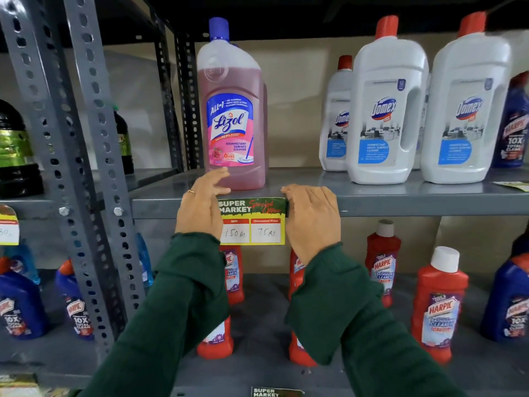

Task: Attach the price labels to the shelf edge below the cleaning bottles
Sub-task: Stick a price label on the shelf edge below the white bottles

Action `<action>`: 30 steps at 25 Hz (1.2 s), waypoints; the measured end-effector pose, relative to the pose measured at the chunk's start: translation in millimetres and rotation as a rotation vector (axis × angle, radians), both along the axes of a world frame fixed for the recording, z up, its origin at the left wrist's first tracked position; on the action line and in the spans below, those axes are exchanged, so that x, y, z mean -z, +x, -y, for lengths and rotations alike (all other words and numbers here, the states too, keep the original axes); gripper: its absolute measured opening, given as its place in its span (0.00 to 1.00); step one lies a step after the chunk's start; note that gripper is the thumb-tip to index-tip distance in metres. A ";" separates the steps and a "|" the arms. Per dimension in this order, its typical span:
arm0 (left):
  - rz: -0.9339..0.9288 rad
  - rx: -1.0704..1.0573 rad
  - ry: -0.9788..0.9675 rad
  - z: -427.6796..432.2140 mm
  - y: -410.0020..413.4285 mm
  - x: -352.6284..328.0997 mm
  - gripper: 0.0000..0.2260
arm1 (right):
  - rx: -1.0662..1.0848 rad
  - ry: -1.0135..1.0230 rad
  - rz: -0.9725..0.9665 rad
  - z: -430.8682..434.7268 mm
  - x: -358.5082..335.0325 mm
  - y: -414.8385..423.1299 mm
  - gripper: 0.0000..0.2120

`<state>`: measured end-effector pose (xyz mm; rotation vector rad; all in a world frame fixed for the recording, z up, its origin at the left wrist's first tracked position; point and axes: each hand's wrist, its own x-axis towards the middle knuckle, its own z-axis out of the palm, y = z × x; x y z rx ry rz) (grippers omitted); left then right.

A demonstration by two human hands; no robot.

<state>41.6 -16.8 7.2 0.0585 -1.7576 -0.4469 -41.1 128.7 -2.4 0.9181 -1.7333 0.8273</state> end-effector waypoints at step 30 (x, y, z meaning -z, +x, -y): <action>0.205 -0.102 -0.098 -296.8 -160.7 2.7 0.17 | -0.379 -0.419 0.582 -334.7 -35.1 -153.4 0.18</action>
